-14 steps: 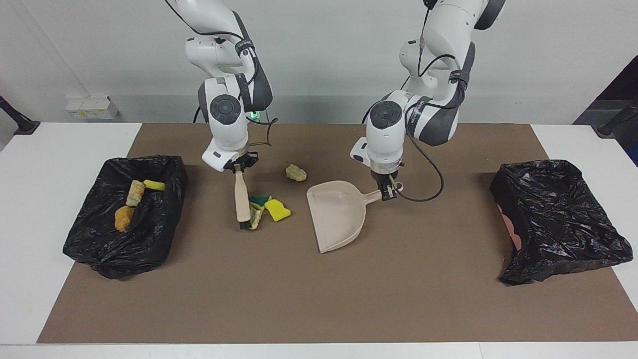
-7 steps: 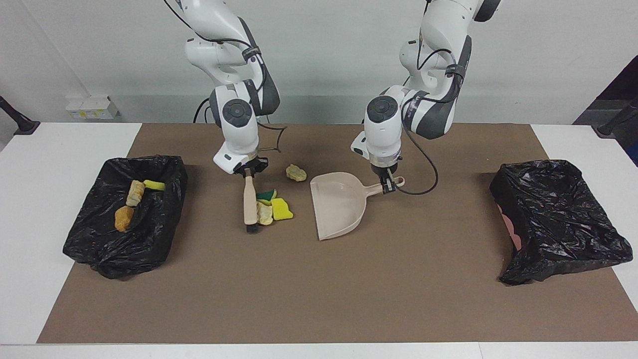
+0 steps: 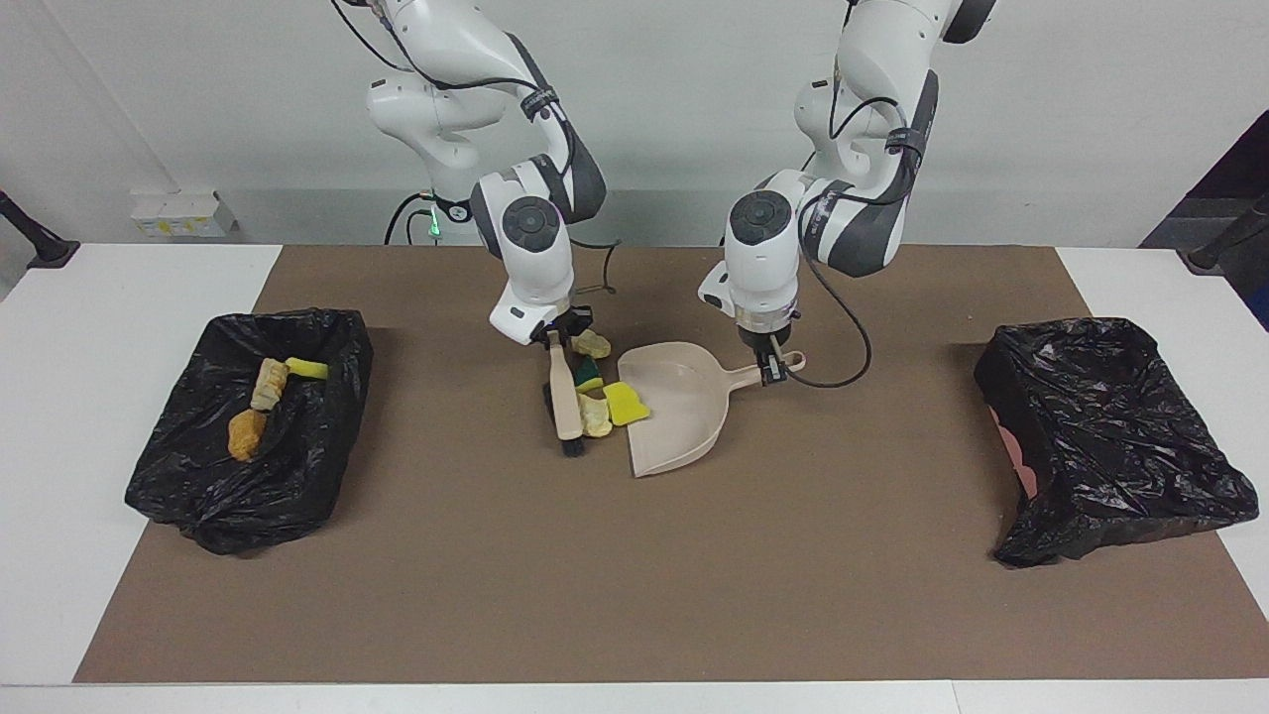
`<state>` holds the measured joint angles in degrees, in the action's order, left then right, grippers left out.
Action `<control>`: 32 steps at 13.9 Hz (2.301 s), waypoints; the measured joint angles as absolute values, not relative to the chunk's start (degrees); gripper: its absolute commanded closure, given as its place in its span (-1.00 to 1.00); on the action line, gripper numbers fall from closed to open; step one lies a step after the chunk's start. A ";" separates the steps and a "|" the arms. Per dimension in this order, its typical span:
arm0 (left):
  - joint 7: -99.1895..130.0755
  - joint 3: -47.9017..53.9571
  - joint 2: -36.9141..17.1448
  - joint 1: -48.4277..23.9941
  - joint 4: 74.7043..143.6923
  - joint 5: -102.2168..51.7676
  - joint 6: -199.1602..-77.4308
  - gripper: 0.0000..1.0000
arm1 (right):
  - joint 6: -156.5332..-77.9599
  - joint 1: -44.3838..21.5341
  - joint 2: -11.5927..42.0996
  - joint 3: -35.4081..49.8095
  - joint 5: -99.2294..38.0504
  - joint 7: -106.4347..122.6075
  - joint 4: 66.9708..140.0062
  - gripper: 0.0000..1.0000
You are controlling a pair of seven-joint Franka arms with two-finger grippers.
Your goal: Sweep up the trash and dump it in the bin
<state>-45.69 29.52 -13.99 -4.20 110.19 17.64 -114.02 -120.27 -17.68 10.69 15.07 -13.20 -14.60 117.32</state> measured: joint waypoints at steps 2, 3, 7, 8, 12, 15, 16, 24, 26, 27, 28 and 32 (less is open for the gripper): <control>-47.65 28.70 -13.94 -4.19 110.33 17.64 -113.96 1.00 | -120.39 -18.43 11.13 15.06 -13.92 -15.12 116.00 1.00; -48.90 28.21 -13.91 -4.19 110.38 17.64 -113.92 1.00 | -120.23 -18.28 11.14 14.85 -13.92 -15.16 115.70 1.00; -56.46 26.81 -13.66 -4.19 110.40 17.64 -113.88 1.00 | -111.46 -15.82 7.95 13.87 -13.18 -20.66 114.54 1.00; -59.05 26.50 -13.61 -4.19 110.40 17.64 -113.82 1.00 | -108.88 -15.10 6.22 13.83 -11.62 -23.49 114.68 1.00; -63.02 26.06 -13.34 -4.20 110.57 17.67 -113.31 1.00 | -106.18 -14.82 0.54 13.96 -8.69 -30.11 120.93 1.00; -63.15 26.24 -12.06 -4.47 112.15 17.68 -113.14 1.00 | -107.75 -14.82 -3.35 14.05 -8.37 -30.60 127.93 1.00; -63.15 26.25 -11.44 -4.79 112.90 17.68 -113.14 1.00 | -109.49 -14.82 -4.74 14.11 -8.37 -30.61 130.44 1.00; -63.15 26.31 -9.91 -5.18 114.93 17.68 -113.15 1.00 | -121.39 -18.64 -5.62 14.67 -12.84 -35.33 138.27 1.00; -63.15 26.31 -9.88 -5.18 115.02 17.68 -113.16 1.00 | -125.78 -20.41 -2.96 14.74 -13.00 -38.97 137.34 1.00; -63.15 26.31 -9.87 -5.18 115.04 17.68 -113.16 1.00 | -126.51 -20.80 -1.50 14.76 -13.02 -39.85 136.01 1.00; -63.15 26.31 -9.87 -5.18 115.05 17.68 -113.16 1.00 | -126.60 -20.91 -0.03 14.77 -13.06 -40.13 134.32 1.00; -63.15 26.29 -9.86 -5.18 115.07 17.68 -113.18 1.00 | -126.60 -22.97 6.63 14.76 -13.23 -40.15 126.04 1.00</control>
